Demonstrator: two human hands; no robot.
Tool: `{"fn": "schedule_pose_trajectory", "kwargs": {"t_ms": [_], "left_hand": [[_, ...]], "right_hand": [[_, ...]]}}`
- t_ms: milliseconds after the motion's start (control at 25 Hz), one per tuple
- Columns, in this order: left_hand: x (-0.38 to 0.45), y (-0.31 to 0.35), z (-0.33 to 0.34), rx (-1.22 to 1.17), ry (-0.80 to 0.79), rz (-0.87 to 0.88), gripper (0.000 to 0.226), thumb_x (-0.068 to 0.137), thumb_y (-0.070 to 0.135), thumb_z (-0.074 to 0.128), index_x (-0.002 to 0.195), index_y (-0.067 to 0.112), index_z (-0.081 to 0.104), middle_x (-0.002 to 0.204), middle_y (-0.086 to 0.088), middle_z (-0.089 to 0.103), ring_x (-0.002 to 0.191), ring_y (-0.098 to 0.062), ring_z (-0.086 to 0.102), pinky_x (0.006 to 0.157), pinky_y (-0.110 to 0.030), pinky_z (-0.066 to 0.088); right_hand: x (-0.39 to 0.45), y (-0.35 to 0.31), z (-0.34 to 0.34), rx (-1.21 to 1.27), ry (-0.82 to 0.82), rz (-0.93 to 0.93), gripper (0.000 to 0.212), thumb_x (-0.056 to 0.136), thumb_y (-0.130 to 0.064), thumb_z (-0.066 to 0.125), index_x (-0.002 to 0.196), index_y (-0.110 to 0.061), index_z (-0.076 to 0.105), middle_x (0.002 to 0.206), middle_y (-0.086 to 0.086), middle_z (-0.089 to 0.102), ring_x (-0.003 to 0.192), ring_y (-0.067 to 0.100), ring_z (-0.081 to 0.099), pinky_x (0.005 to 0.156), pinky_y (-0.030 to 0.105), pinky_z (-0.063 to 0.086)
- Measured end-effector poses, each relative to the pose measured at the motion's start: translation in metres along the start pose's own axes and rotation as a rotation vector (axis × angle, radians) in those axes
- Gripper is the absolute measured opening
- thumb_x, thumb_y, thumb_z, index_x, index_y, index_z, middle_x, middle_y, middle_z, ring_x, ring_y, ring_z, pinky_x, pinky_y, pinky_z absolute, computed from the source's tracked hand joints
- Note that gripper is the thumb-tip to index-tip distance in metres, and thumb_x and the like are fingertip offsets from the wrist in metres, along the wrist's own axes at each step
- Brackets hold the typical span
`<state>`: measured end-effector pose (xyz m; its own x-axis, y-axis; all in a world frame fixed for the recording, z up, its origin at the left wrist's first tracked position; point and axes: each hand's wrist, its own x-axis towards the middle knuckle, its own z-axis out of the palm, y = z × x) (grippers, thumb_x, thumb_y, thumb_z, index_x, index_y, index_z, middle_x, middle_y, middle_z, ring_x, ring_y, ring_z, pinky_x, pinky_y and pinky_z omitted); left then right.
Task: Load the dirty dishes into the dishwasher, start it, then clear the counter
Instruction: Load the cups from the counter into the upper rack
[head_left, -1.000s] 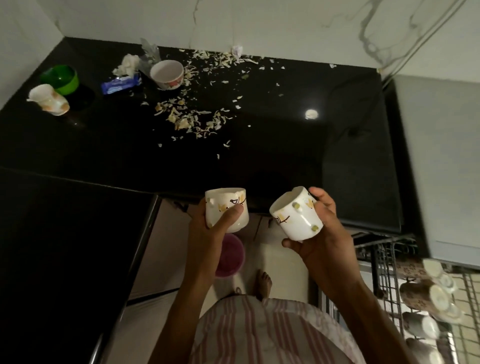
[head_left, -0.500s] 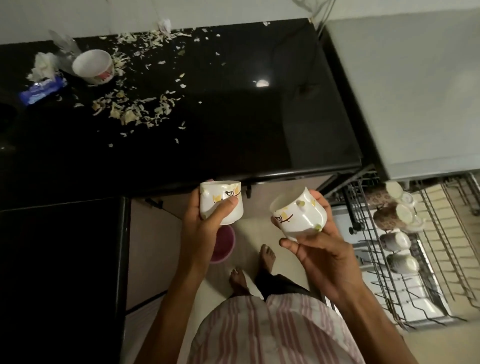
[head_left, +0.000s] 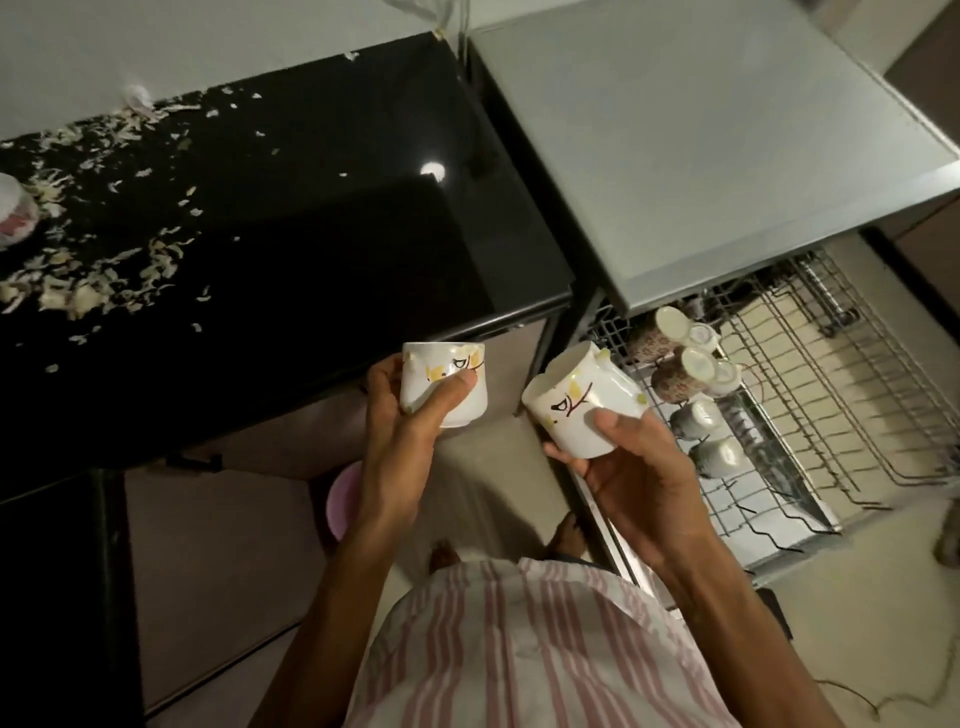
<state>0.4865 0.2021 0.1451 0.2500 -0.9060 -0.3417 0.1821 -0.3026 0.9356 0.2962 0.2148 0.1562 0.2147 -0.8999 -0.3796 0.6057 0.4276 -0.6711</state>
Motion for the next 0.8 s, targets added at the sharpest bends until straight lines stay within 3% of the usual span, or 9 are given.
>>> {"fn": "schedule_pose_trajectory", "kwargs": {"t_ms": [80, 320, 440, 520, 680, 800], "left_hand": [[-0.001, -0.002, 0.033, 0.011, -0.022, -0.003, 0.055, 0.070, 0.034, 0.073, 0.120, 0.028, 0.051, 0.115, 0.006, 0.066, 0.099, -0.007, 0.068, 0.076, -0.022, 0.055], [-0.001, -0.021, 0.117, 0.024, -0.034, -0.077, 0.053, 0.066, 0.036, 0.077, 0.111, 0.029, 0.052, 0.111, 0.002, 0.068, 0.099, -0.014, 0.069, 0.086, -0.040, 0.056], [-0.004, -0.033, 0.153, 0.064, -0.057, -0.130, 0.066, 0.062, 0.042, 0.078, 0.119, 0.021, 0.052, 0.114, -0.001, 0.068, 0.101, -0.017, 0.068, 0.083, -0.040, 0.058], [-0.005, -0.041, 0.175, 0.099, -0.074, -0.157, 0.063, 0.066, 0.037, 0.078, 0.119, 0.017, 0.052, 0.115, -0.003, 0.067, 0.101, -0.017, 0.068, 0.080, -0.038, 0.059], [-0.003, -0.058, 0.206, 0.159, -0.142, -0.226, 0.042, 0.083, 0.019, 0.073, 0.119, 0.013, 0.052, 0.114, -0.004, 0.067, 0.103, -0.019, 0.067, 0.081, -0.038, 0.059], [0.011, -0.079, 0.227, 0.260, -0.232, -0.273, 0.043, 0.081, 0.023, 0.076, 0.117, 0.017, 0.052, 0.115, -0.003, 0.067, 0.101, -0.017, 0.068, 0.082, -0.039, 0.059]], "right_hand": [[-0.005, -0.019, -0.024, -0.032, 0.052, 0.000, 0.092, 0.051, -0.027, 0.092, 0.129, 0.001, 0.052, 0.116, 0.019, 0.065, 0.104, 0.031, 0.065, 0.076, 0.036, 0.059], [-0.018, -0.058, -0.097, -0.081, 0.206, -0.019, 0.053, 0.071, -0.008, 0.067, 0.121, -0.004, 0.053, 0.104, 0.016, 0.066, 0.085, 0.027, 0.068, 0.060, 0.029, 0.056], [-0.024, -0.075, -0.134, -0.079, 0.243, -0.071, 0.045, 0.079, -0.011, 0.061, 0.122, -0.021, 0.054, 0.117, 0.014, 0.058, 0.096, 0.037, 0.065, 0.061, 0.034, 0.055], [-0.027, -0.085, -0.158, -0.080, 0.285, -0.060, 0.039, 0.081, -0.014, 0.060, 0.118, -0.027, 0.057, 0.127, 0.015, 0.053, 0.103, 0.039, 0.064, 0.064, 0.037, 0.056], [-0.030, -0.098, -0.201, -0.025, 0.378, -0.061, 0.054, 0.072, -0.001, 0.062, 0.120, -0.024, 0.054, 0.128, 0.013, 0.054, 0.098, 0.026, 0.067, 0.069, 0.033, 0.056], [-0.024, -0.104, -0.233, -0.046, 0.489, -0.075, 0.071, 0.066, 0.018, 0.061, 0.121, -0.025, 0.051, 0.125, 0.010, 0.054, 0.100, 0.026, 0.065, 0.071, 0.032, 0.057]]}}
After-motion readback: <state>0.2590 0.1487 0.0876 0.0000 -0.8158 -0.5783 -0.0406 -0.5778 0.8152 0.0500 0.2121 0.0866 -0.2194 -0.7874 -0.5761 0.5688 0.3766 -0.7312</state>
